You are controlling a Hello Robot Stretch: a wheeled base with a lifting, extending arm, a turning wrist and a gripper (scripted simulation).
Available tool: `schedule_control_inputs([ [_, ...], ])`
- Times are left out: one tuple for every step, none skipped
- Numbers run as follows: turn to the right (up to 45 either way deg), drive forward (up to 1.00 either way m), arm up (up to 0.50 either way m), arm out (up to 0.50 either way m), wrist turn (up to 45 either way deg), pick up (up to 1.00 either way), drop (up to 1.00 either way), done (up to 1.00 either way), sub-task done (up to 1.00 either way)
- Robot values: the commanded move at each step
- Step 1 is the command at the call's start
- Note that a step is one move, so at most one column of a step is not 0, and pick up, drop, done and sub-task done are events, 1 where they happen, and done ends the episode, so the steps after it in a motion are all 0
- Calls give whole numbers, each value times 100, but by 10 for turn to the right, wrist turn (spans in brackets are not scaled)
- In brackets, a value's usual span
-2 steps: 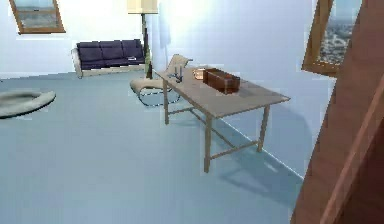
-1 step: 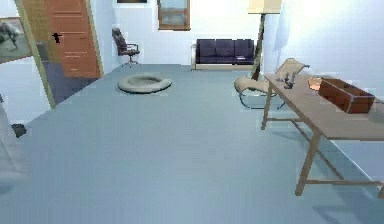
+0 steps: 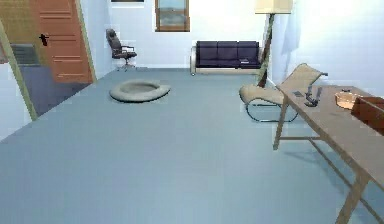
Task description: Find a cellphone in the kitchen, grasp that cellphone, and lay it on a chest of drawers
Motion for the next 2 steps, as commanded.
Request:
schedule_control_inputs([
  [-300,0,0,0,0,0,0,0,0],
  [0,100,0,0,0,0,0,0,0],
])
